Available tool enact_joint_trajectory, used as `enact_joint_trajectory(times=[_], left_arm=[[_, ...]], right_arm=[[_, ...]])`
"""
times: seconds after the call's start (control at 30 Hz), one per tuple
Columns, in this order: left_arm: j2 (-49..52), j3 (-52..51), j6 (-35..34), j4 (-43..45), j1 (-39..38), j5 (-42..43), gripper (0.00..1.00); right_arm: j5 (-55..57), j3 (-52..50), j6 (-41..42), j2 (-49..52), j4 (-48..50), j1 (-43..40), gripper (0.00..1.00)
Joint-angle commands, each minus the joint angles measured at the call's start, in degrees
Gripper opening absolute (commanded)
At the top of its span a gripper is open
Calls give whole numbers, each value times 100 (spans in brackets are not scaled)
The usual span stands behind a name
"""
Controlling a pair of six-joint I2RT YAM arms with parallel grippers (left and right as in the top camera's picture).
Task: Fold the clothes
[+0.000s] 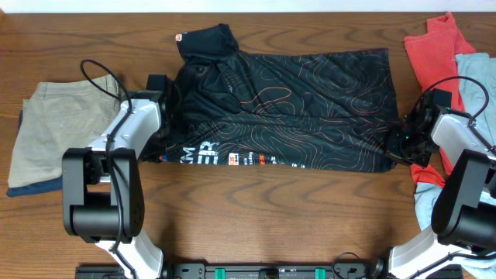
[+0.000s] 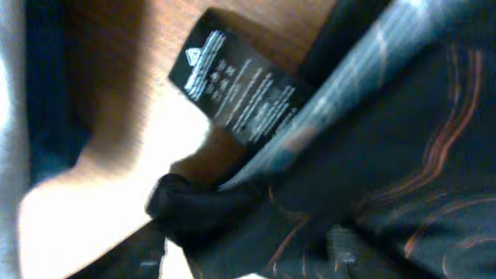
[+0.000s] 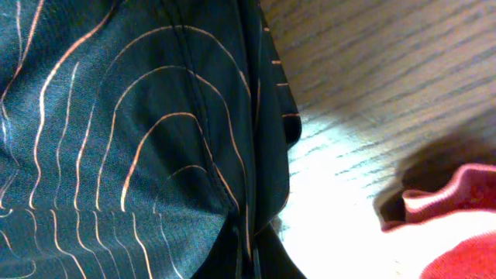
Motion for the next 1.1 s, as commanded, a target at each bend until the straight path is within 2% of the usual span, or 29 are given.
enact_joint_trajectory(times=[0.0, 0.07, 0.13, 0.17, 0.33, 0.47, 0.73, 0.77, 0.8, 0.83, 0.87, 0.9, 0.93, 0.97, 1.07], left_arm=[[15, -374, -63, 173, 9, -125, 50], [15, -562, -63, 271, 9, -125, 33], [15, -669, -61, 223, 9, -125, 12], [15, -688, -63, 92, 9, -125, 6], [7, -688, -66, -1110, 9, -125, 6], [-13, -688, -66, -2035, 9, -114, 6], [-782, -605, -61, -2269, 9, 28, 7], [-981, -564, -61, -2269, 9, 28, 13], [-1161, -522, -61, -2269, 9, 28, 33], [-1373, -470, -61, -2271, 9, 35, 58], [-1547, -424, -61, -2267, 9, 52, 82], [-1744, -365, -59, -2240, 9, 52, 91], [-1891, -313, -22, -2197, 9, 52, 93], [-2024, -264, 61, -2114, 9, 55, 94], [-2312, -186, 455, -1482, 9, 247, 96]], right_arm=[[348, -181, 63, 120, -90, 24, 1], [348, -181, 63, 120, -140, 24, 1], [348, -181, 63, 120, -184, 24, 2], [350, -181, 61, 120, -214, 24, 1], [494, -181, 122, 120, -649, 24, 1], [1038, -181, 848, 120, -1467, -7, 1], [953, -138, 942, -354, -1810, -22, 1], [938, -90, 942, -514, -1805, -22, 2], [938, -39, 940, -649, -1797, -22, 4], [927, 24, 909, -813, -1753, -22, 14], [922, 79, 896, -957, -1698, -22, 38], [922, 131, 898, -1115, -1674, -15, 64], [922, 179, 896, -1268, -1646, -11, 77], [916, 214, 896, -1397, -1609, -9, 80], [509, 238, 647, -1757, -1384, 4, 78]])
